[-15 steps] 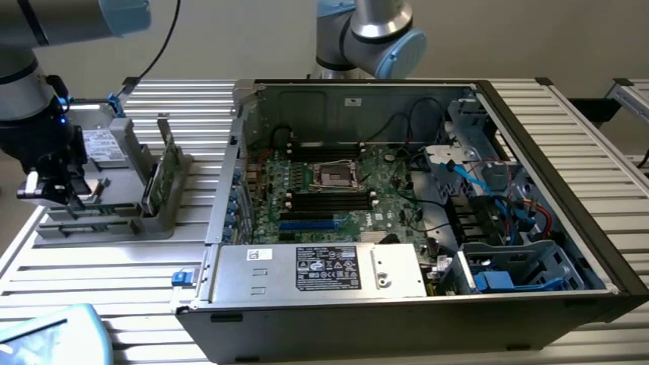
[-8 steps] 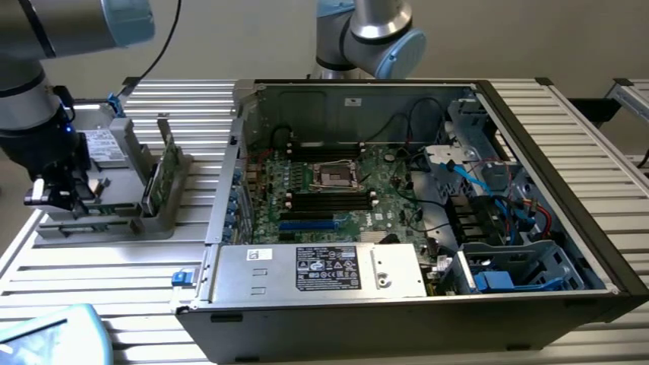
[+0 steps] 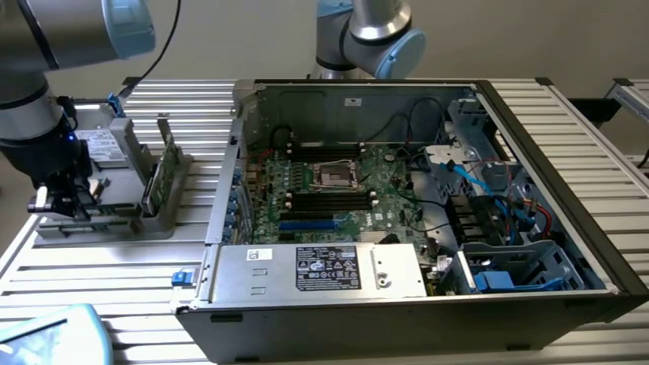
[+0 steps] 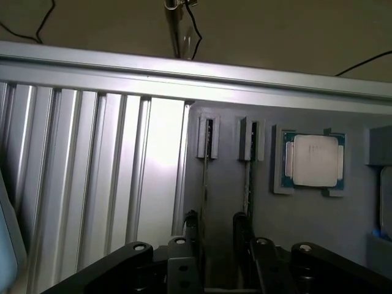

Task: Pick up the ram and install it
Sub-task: 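Pick up the ram and move it above insertion slot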

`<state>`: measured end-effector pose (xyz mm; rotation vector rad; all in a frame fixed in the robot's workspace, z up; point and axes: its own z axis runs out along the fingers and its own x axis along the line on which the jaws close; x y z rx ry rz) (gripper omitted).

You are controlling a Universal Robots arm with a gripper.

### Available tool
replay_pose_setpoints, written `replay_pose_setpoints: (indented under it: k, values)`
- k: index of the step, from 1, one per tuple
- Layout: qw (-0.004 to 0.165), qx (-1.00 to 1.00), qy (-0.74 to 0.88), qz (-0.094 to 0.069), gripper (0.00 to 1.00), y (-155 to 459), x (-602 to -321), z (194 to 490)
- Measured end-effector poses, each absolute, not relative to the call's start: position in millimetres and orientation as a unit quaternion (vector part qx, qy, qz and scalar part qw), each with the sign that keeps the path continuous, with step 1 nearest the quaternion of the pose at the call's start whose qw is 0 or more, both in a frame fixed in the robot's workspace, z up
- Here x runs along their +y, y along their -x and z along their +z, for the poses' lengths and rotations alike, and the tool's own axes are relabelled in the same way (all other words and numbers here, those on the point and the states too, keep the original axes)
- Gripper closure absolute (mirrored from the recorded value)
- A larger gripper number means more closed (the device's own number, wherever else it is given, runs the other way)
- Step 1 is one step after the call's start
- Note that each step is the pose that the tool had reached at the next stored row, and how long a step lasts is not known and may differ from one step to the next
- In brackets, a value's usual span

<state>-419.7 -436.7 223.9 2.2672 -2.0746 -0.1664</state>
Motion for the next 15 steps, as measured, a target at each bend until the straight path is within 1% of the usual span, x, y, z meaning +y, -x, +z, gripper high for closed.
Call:
replay_pose_setpoints:
  k: [15]
  values:
    - [0.036, -0.670, -0.740, -0.050, 0.63, 421, -439, 204]
